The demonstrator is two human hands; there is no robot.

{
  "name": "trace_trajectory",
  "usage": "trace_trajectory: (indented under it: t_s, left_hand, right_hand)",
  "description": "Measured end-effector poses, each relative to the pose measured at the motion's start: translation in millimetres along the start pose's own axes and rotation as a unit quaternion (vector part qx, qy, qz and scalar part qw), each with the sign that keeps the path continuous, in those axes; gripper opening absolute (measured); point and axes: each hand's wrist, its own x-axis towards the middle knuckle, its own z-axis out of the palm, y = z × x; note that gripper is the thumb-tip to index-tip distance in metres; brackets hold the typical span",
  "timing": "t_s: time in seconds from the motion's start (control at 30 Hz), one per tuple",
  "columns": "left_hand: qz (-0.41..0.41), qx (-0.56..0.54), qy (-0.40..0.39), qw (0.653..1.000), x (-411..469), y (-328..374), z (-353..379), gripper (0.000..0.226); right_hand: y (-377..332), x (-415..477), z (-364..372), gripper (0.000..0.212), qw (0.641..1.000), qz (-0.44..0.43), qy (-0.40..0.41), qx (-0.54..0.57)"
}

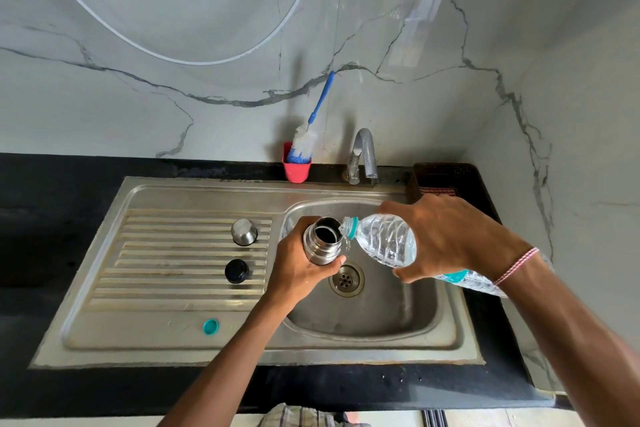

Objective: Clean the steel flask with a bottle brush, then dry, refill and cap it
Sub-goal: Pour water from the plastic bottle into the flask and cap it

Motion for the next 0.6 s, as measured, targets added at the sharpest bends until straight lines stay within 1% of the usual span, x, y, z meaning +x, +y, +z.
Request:
trace_trajectory:
  t_s: [0.6]
  left_hand:
    - [0.006, 0.012, 0.002, 1.0, 0.7, -4.6, 1.1, 0.064]
  right_hand:
    - [0.4, 3.7, 2.0, 0.093, 1.0, 0.002, -0.02, -0.003]
